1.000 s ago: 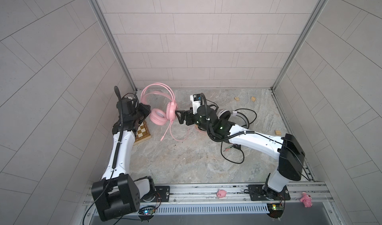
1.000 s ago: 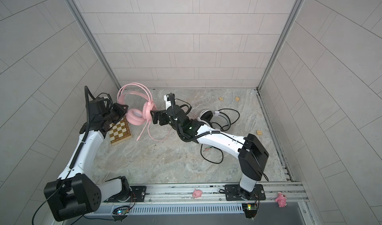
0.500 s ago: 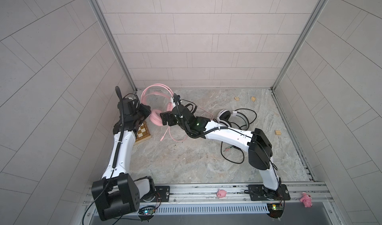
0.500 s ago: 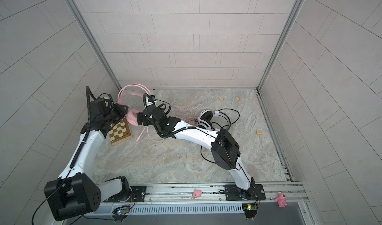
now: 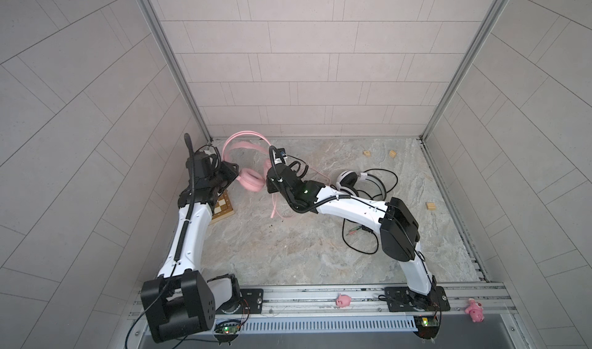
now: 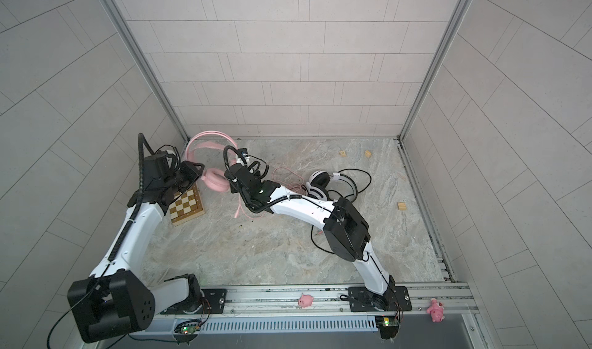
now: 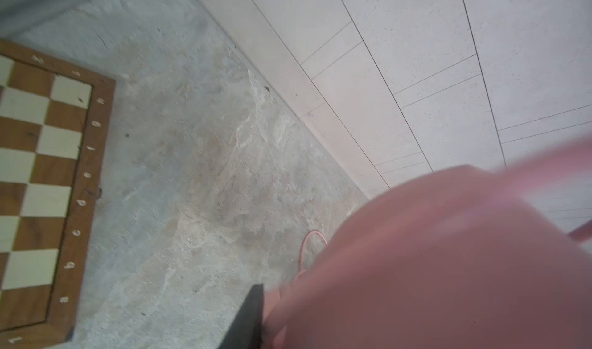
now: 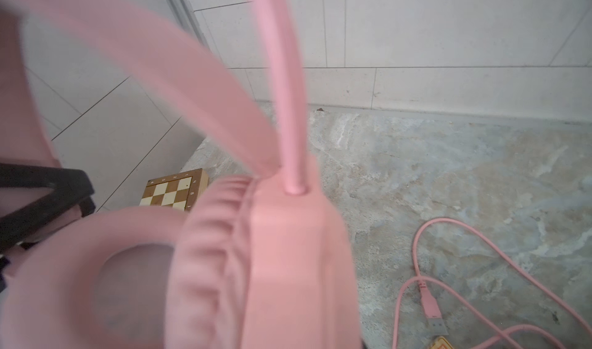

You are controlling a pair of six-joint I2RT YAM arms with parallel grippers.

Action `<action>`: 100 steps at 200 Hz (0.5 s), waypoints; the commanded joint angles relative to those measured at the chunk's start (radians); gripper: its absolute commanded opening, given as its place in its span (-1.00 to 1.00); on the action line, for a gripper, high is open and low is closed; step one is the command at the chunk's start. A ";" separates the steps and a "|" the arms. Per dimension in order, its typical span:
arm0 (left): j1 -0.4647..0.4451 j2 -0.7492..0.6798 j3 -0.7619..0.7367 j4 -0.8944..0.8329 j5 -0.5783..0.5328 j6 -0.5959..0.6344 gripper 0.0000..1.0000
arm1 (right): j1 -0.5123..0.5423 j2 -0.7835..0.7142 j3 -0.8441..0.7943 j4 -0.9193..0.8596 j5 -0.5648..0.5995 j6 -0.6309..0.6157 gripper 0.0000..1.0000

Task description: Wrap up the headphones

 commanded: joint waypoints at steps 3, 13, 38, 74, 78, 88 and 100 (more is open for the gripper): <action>-0.057 0.072 0.072 0.005 0.130 0.076 0.03 | -0.004 -0.124 -0.097 0.020 0.016 -0.086 -0.55; -0.119 0.113 0.126 -0.075 0.130 0.141 0.21 | -0.028 -0.153 -0.127 0.004 -0.008 -0.110 -0.57; -0.268 0.167 0.223 -0.225 0.091 0.267 0.38 | -0.103 -0.225 -0.187 -0.075 -0.069 -0.150 -0.58; -0.331 0.134 0.248 -0.303 -0.045 0.364 0.52 | -0.195 -0.315 -0.258 -0.188 -0.184 -0.306 -0.58; -0.330 0.131 0.246 -0.303 -0.064 0.368 0.53 | -0.201 -0.324 -0.264 -0.203 -0.187 -0.325 -0.59; -0.330 0.128 0.245 -0.306 -0.086 0.380 0.60 | -0.211 -0.343 -0.283 -0.230 -0.191 -0.370 -0.58; -0.332 0.120 0.248 -0.312 -0.100 0.393 0.69 | -0.225 -0.358 -0.297 -0.247 -0.216 -0.412 -0.54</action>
